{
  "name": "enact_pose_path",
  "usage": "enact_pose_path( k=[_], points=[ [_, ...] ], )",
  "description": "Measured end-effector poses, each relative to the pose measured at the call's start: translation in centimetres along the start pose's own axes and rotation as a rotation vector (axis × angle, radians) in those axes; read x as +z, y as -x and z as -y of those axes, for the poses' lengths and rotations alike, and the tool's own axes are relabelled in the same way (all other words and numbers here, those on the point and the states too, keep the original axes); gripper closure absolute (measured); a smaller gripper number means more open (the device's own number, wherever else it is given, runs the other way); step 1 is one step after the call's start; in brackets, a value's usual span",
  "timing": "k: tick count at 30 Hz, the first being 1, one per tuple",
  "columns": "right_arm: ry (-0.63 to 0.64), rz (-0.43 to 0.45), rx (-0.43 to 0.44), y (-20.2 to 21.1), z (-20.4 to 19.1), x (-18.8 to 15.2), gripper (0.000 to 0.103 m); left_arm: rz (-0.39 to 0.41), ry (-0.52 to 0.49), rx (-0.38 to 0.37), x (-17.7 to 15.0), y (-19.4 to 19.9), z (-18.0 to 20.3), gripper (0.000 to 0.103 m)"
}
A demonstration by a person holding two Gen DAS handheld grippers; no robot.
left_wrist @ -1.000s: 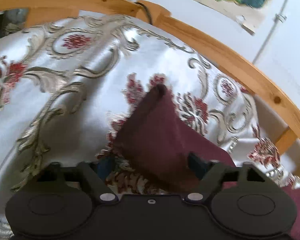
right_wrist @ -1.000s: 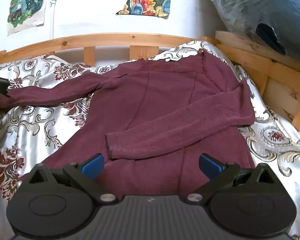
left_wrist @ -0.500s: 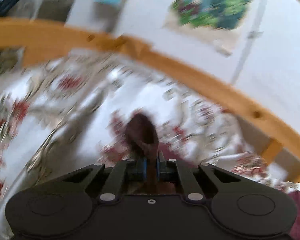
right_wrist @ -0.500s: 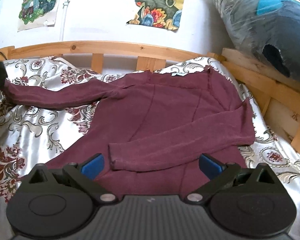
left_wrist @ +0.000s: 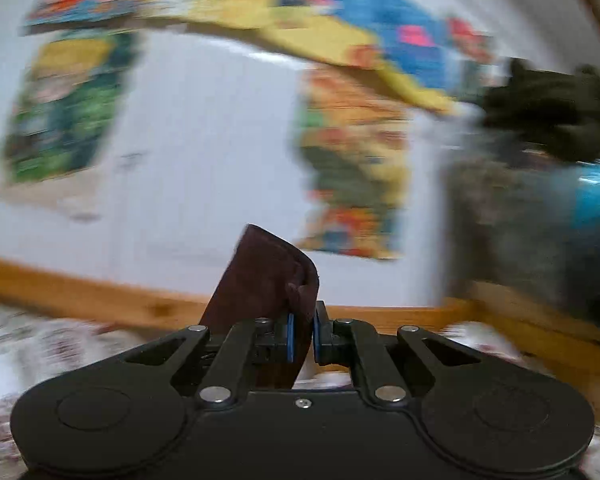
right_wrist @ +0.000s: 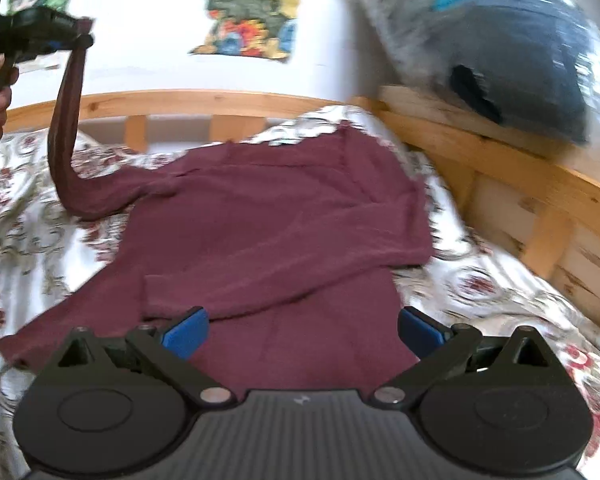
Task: Fold small clothes
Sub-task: 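Lift the held sleeve across the shirt body and open the left tool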
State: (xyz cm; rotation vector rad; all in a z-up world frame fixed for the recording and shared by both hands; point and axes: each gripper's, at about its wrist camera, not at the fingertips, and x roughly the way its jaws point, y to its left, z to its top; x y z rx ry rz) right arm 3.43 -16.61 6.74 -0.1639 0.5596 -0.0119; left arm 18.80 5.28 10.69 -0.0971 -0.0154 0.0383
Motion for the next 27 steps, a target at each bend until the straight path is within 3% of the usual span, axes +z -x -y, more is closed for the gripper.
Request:
enact_pose_path(
  k=[5,9,15,20,24,27],
  points=[
    [-0.028,-0.005,-0.061,1.0,2.7,-1.6,0.000,-0.037,-0.042,-0.233,-1.4,-0.8,7.5,0.094],
    [-0.014,-0.010,-0.104,1.8,3.7,-2.7,0.000,-0.089,-0.075,-0.405,-4.5,0.1,13.4,0.094],
    [-0.024,-0.042,-0.115,2.5,4.9,-4.1,0.000,-0.189,-0.145,-0.618,-9.4,2.4,18.7,0.094],
    [-0.039,-0.073,-0.127,3.1,5.5,-5.5,0.000,-0.266,-0.206,-0.680,-12.6,3.8,19.5,0.094],
    [-0.061,-0.084,-0.141,3.4,5.9,-6.0,0.000,-0.365,-0.180,-0.695,-14.2,3.4,18.6,0.091],
    [-0.058,-0.086,-0.149,3.7,5.9,-6.3,0.000,-0.444,-0.150,-0.718,-15.2,2.8,17.9,0.082]
  ],
)
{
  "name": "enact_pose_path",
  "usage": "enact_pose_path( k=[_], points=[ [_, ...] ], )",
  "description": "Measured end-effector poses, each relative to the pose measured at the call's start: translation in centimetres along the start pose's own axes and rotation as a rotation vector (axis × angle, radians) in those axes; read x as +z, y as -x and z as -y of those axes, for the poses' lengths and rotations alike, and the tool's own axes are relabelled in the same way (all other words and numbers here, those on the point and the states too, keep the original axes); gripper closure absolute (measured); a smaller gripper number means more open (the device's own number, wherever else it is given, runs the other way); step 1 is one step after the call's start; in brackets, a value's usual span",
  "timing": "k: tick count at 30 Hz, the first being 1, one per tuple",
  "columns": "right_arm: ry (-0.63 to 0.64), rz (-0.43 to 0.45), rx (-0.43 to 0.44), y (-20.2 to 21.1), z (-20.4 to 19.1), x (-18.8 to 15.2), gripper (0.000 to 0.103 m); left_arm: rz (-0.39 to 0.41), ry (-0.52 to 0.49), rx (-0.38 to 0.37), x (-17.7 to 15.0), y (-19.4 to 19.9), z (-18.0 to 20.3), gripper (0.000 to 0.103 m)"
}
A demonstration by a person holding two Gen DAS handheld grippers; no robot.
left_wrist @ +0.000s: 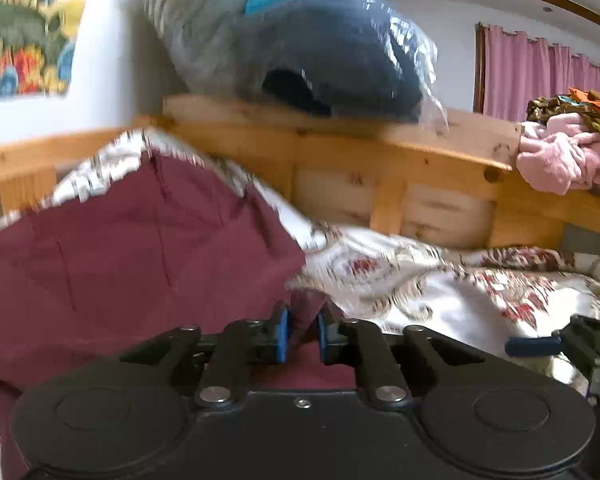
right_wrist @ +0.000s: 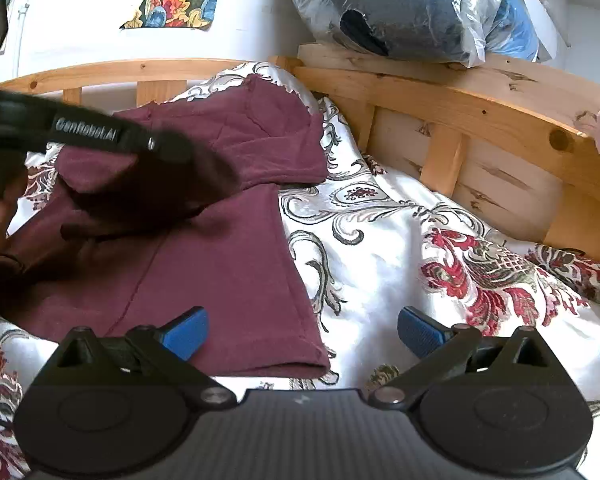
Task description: Fold small clothes
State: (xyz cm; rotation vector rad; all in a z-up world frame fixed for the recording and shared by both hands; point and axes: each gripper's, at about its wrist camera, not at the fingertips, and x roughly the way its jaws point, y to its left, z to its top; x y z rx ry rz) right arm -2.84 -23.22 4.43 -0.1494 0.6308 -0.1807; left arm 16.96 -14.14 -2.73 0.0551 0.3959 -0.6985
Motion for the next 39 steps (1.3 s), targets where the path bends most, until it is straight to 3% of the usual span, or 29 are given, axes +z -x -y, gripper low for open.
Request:
enact_pose_path(
  k=[2,4,7,11,15,22,28,31,36,39],
  points=[
    [0.004,-0.002,-0.004,0.2,0.0,-0.2,0.000,-0.027,0.011,-0.018,-0.7,0.4,-0.1,0.070],
    [0.005,-0.002,-0.010,0.4,0.1,-0.3,0.000,-0.042,0.021,-0.044,-0.8,0.9,-0.4,0.037],
    [-0.002,0.003,-0.018,0.3,0.1,-0.2,0.000,-0.005,0.049,-0.058,-0.8,2.5,-1.4,0.011],
    [-0.002,0.027,-0.025,-0.1,-0.2,0.7,0.000,-0.044,0.108,0.004,0.1,4.1,-3.5,0.008],
    [0.034,0.064,-0.004,-0.8,-1.4,2.1,0.000,-0.108,0.166,0.156,0.7,6.0,-6.3,0.002],
    [0.182,0.027,0.055,-3.2,-5.0,3.8,0.000,-0.209,0.118,0.351,0.0,10.9,-10.9,0.001],
    [0.236,-0.005,0.079,-4.1,-7.2,3.7,0.000,-0.175,0.121,0.505,-2.1,13.1,-14.4,0.001],
    [0.264,0.004,0.081,-4.1,-7.8,3.6,0.000,-0.160,0.161,0.522,-1.9,11.9,-16.5,0.001],
    [0.286,0.013,0.102,-4.6,-8.0,3.4,0.000,-0.120,0.134,0.475,1.5,8.0,-20.9,0.001],
    [0.278,0.006,0.110,-5.1,-7.7,3.3,0.000,-0.118,0.211,0.461,3.4,4.8,-24.7,0.002]
  ],
)
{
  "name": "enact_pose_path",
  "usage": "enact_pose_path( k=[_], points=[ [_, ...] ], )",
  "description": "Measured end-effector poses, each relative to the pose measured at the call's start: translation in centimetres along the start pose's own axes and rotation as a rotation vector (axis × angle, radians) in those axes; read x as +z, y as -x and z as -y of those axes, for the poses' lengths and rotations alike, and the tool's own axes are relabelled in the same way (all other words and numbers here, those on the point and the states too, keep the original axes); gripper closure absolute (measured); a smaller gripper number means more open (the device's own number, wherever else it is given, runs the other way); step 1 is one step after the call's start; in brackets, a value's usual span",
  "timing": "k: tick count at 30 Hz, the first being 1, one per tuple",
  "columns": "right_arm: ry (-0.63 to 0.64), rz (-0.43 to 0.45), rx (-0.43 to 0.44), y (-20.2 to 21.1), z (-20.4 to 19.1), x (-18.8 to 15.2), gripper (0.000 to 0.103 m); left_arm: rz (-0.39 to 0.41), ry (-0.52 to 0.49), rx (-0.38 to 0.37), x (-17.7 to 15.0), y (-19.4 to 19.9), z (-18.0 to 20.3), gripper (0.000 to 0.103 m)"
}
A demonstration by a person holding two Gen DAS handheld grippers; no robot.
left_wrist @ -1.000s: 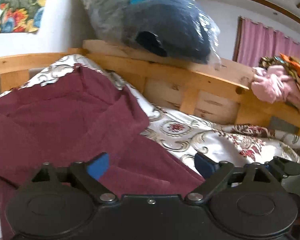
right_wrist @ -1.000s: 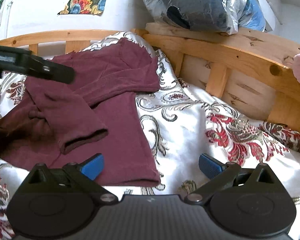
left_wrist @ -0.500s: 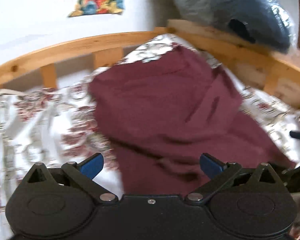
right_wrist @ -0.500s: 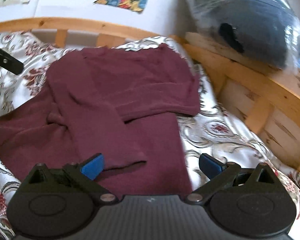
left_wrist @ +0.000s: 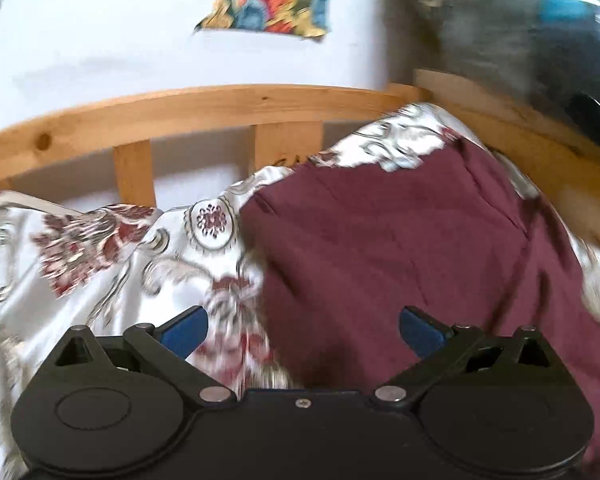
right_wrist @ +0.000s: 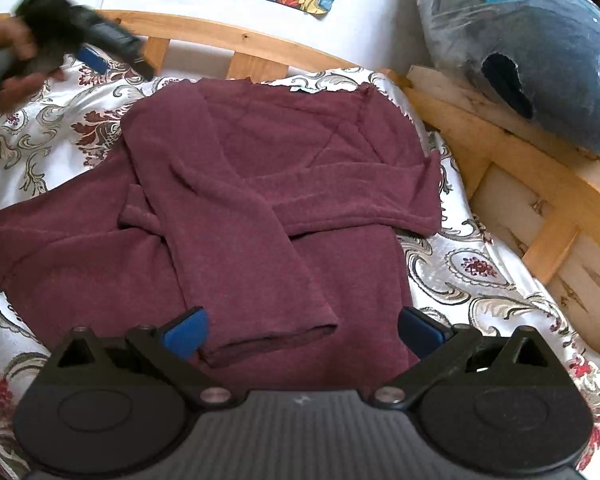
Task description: Fold small clothes
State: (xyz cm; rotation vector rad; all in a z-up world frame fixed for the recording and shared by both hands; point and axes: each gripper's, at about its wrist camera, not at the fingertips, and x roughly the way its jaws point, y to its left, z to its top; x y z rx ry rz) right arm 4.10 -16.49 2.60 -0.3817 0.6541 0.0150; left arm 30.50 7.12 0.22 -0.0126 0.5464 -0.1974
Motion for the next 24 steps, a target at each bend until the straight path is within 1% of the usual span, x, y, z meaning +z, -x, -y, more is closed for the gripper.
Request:
enact_pose_path(
  k=[3,5,6,8,9,10,12,13,18,20,21,23,24],
  points=[
    [-0.020,-0.006,0.021,-0.4,0.4,-0.3,0.000,-0.032,0.090,-0.036,2.3,-3.8,-1.8,0.011],
    [-0.030,-0.004,0.037,-0.5,0.7,-0.5,0.000,-0.078,0.180,-0.062,3.5,-6.4,-3.1,0.019],
    [-0.037,-0.001,0.047,-0.5,0.9,-0.6,0.000,-0.099,0.218,-0.070,3.9,-7.4,-3.6,0.025],
    [-0.046,0.000,0.061,-0.6,1.1,-0.7,0.000,-0.140,0.271,-0.078,4.4,-9.1,-4.5,0.034],
    [-0.051,-0.001,0.065,-0.7,1.2,-0.7,0.000,-0.157,0.287,-0.082,4.5,-9.9,-4.8,0.050],
    [-0.055,-0.001,0.071,-0.7,1.2,-0.8,0.000,-0.172,0.294,-0.091,4.6,-10.4,-4.9,0.071],
    [-0.061,-0.001,0.078,-0.7,1.3,-0.8,0.000,-0.205,0.299,-0.109,4.8,-11.2,-5.1,0.088],
    [-0.062,-0.001,0.081,-0.7,1.3,-0.9,0.000,-0.196,0.296,-0.109,4.8,-11.1,-5.0,0.093],
    [-0.051,0.002,0.094,-0.7,0.9,-0.7,0.000,-0.114,0.188,-0.035,5.6,-9.9,-3.9,0.094],
    [-0.027,-0.001,0.100,-0.8,0.6,-0.6,0.000,-0.104,0.150,0.013,5.8,-9.9,-3.7,0.094],
    [-0.012,-0.008,0.099,-1.0,0.3,-0.5,0.000,-0.110,0.151,0.037,5.8,-10.1,-3.7,0.094],
    [0.011,-0.024,0.092,-1.3,-0.1,-0.4,0.000,-0.127,0.176,0.068,5.7,-10.5,-4.1,0.090],
    [0.017,-0.025,0.093,-1.3,-0.2,-0.3,0.000,-0.140,0.195,0.074,5.7,-10.5,-4.4,0.082]
  ],
)
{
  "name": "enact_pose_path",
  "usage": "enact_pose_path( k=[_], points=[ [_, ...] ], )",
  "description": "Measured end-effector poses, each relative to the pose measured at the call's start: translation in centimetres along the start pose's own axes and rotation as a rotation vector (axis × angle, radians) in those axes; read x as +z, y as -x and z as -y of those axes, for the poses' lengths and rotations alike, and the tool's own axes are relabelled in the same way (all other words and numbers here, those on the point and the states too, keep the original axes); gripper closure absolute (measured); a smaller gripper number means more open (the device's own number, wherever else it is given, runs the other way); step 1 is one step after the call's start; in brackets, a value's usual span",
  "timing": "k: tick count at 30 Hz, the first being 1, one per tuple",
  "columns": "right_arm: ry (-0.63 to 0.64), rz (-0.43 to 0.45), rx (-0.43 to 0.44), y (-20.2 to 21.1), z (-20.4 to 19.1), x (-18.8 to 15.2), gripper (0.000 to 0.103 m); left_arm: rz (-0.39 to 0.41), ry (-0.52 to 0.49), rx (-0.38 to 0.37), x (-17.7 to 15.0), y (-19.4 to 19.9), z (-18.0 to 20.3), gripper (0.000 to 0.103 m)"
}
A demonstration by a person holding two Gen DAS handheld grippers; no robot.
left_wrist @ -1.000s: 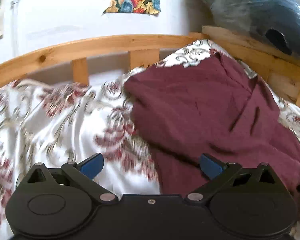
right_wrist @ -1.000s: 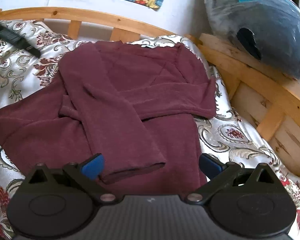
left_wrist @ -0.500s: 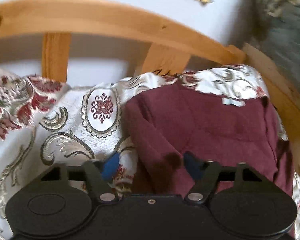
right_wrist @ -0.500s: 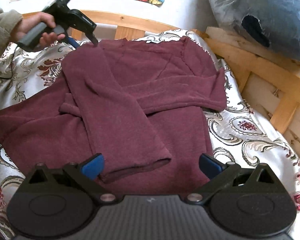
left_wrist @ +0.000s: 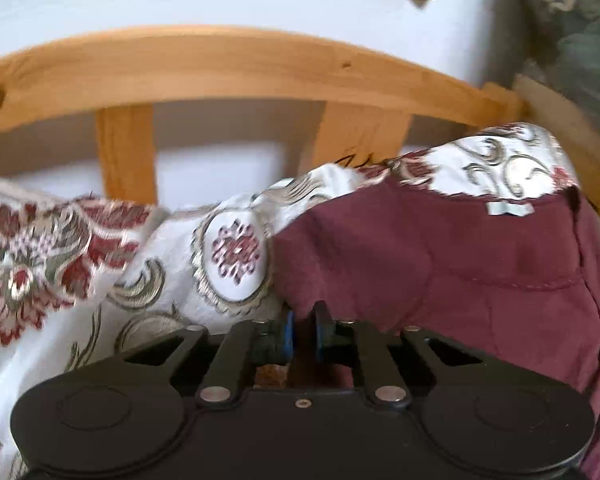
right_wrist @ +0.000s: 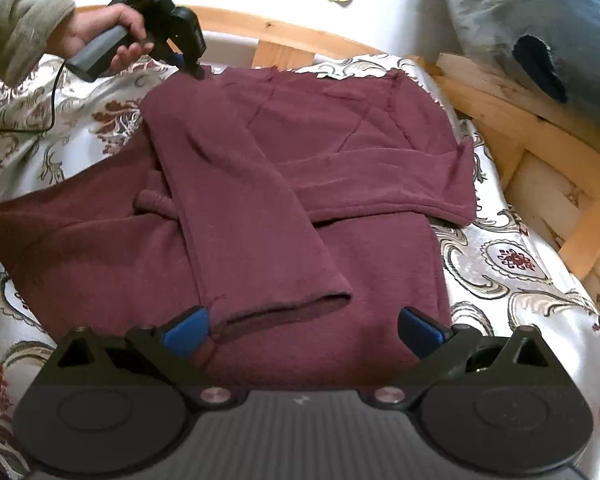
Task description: Fold small clothes
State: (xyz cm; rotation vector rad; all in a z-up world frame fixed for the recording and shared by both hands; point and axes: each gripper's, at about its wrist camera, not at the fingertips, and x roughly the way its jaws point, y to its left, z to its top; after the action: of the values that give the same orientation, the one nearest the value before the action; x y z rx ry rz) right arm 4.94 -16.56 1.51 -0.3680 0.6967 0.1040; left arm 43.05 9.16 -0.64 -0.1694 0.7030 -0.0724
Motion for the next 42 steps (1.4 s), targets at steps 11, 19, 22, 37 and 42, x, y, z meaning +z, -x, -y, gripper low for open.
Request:
enact_pose_path(
  k=[11,19,22,37,42],
  points=[
    [-0.007,0.023,-0.014,0.8,-0.1,0.0,0.000,0.019,-0.044,-0.118,-3.8,4.4,-1.0,0.036],
    [-0.008,0.016,-0.019,1.2,0.0,-0.2,0.000,-0.045,-0.041,-0.237,-7.0,4.4,-2.0,0.080],
    [-0.010,0.019,-0.022,1.4,-0.2,-0.2,0.000,-0.052,-0.004,-0.216,-6.9,4.7,-1.9,0.091],
    [0.011,0.046,-0.053,3.5,0.1,-0.7,0.000,-0.037,0.032,-0.001,-8.4,8.2,-0.9,0.021],
    [0.023,0.028,-0.093,5.4,0.8,-1.6,0.000,0.018,-0.101,-0.018,-11.1,13.4,0.7,0.004]
  ],
)
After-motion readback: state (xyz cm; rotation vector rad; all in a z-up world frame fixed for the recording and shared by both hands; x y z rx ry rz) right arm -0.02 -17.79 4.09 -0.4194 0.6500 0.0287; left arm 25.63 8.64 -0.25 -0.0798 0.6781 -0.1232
